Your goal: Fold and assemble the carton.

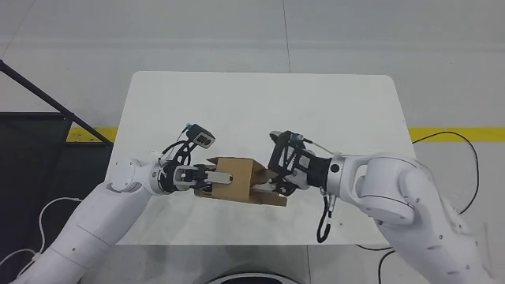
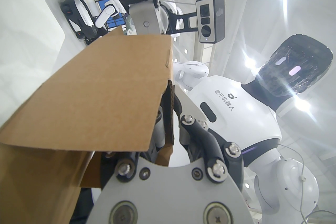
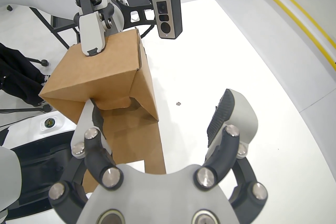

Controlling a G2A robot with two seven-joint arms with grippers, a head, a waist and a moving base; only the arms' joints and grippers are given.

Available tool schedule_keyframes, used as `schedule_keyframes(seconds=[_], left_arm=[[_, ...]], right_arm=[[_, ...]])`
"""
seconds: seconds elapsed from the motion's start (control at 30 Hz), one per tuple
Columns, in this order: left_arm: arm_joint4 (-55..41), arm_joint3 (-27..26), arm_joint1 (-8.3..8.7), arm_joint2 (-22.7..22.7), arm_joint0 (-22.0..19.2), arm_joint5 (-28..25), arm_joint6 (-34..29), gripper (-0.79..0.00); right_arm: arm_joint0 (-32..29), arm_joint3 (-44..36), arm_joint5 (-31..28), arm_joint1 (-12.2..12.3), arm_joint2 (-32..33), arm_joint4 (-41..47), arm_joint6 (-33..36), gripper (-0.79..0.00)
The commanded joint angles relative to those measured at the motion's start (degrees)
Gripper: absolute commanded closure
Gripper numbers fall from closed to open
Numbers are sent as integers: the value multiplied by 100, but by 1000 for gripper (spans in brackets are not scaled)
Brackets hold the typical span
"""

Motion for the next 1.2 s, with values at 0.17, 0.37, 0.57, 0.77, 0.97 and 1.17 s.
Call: schedule_keyframes(seconds=[0.17,0.37,0.57,0.77,0.97,1.17], left_arm=[[0,0,0,0,0,0,0,0],[0,0,0,0,0,0,0,0],[0,0,0,0,0,0,0,0],[0,0,0,0,0,0,0,0],[0,0,0,0,0,0,0,0],[0,0,0,0,0,0,0,0]], right_arm=[[-407,-227,17,99,579,-19,-132,-785],[-1091,-461,-112,227,1430,147,-366,-785],[-2101,-556,-367,354,2394,356,-493,-785],[-2731,-479,-641,412,2753,540,-465,-785],[-2680,-220,-748,405,2479,586,-500,-785],[-2290,77,-694,344,1883,461,-606,-785]])
